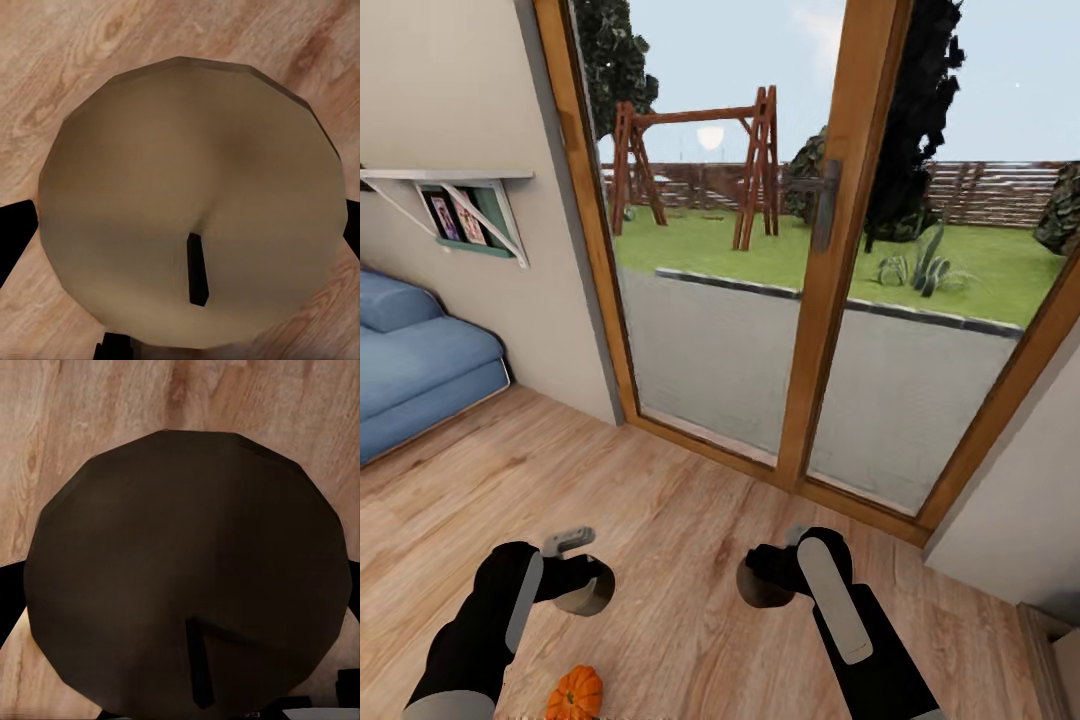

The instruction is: Place each of the two pumpkins and all three candles from the living room inside a cabinet in the living room (use any cabinet), then make sure every cabinet is closed, and position the cauldron so it is next to a table in the living room.

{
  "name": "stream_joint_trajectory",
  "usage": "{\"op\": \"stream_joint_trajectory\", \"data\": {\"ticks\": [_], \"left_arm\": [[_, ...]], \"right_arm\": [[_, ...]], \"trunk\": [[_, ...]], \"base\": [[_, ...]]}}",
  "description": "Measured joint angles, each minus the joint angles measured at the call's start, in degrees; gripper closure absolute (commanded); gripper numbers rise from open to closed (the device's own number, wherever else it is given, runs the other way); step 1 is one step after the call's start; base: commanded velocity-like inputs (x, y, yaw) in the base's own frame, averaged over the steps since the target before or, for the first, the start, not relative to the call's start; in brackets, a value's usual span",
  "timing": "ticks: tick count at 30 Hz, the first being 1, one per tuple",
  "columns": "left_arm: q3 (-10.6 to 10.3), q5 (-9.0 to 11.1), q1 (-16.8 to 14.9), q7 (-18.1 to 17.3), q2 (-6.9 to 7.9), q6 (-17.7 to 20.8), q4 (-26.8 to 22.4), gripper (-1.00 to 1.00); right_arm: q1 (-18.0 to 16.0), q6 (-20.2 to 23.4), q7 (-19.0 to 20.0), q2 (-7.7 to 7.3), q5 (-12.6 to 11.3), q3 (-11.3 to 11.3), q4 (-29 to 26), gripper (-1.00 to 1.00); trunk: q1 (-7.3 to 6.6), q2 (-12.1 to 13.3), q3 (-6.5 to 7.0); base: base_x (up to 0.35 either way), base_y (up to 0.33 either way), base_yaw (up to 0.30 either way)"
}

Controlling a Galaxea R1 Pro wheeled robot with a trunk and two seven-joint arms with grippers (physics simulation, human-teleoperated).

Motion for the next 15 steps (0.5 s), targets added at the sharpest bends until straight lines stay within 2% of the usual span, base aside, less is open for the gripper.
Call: {"op": "stream_joint_trajectory", "data": {"ticks": [8, 15], "left_arm": [[0.02, -0.02, 0.00, 0.00, -0.02, 0.00, 0.01, 1.00], [0.05, -0.01, 0.00, 0.00, -0.02, 0.06, 0.03, 1.00]], "right_arm": [[0.00, 0.00, -0.04, 0.00, 0.00, 0.00, 0.03, 1.00], [0.00, -0.03, -0.04, 0.00, -0.01, 0.00, 0.03, 1.00]], "trunk": [[0.00, 0.00, 0.00], [-1.53, 2.79, 1.25]], "base": [[0.000, 0.000, 0.292], [0.000, 0.000, 0.292]]}}
